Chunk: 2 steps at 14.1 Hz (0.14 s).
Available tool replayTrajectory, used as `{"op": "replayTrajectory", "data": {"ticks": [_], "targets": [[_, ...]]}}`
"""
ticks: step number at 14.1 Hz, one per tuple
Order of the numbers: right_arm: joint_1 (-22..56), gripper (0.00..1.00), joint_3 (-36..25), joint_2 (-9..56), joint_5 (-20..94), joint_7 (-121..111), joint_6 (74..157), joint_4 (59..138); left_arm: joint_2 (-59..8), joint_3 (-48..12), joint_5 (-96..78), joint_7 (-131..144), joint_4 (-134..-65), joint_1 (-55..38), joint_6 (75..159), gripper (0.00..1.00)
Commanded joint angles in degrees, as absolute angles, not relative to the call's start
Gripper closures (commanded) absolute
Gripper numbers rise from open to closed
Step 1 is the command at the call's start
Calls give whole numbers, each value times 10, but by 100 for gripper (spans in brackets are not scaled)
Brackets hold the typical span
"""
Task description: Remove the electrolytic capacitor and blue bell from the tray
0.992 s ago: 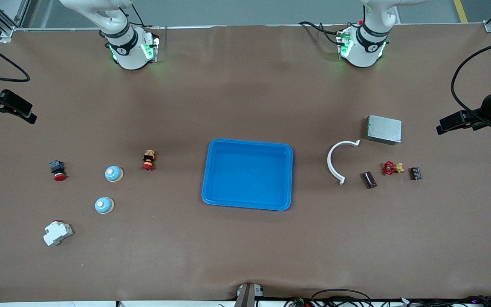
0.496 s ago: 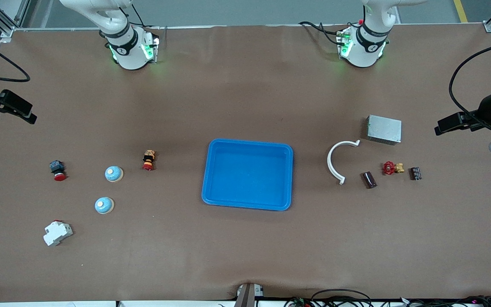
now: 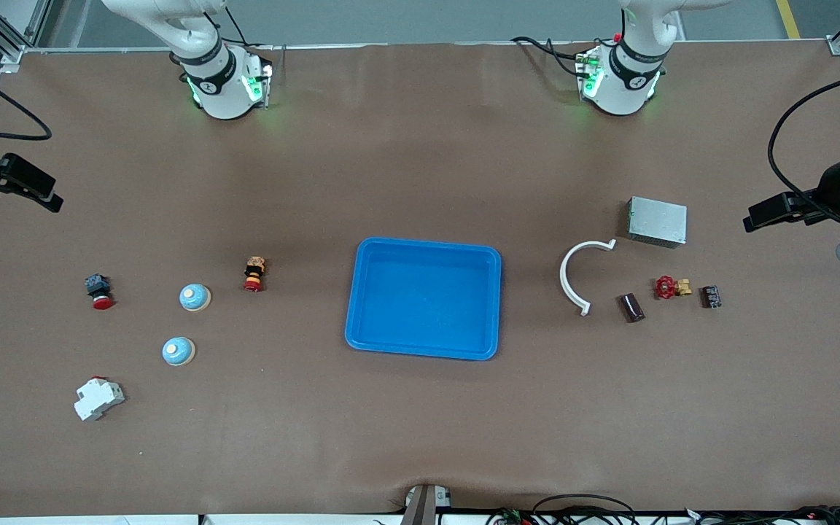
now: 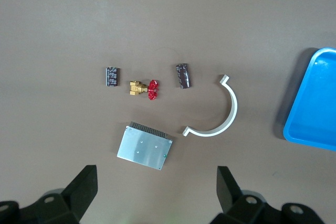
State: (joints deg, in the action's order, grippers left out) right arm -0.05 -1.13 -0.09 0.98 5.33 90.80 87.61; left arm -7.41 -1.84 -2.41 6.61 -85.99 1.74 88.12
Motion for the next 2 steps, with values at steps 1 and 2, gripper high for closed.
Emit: {"op": "replayTrajectory", "data": {"ticks": [1,2], "targets": [[1,0,-10,-14,8,59,913,889,-69,-18,-25,56,-864,16,887,0],[1,0,-10,-14,8,59,913,889,-69,-18,-25,55,-864,16,887,0]]}}
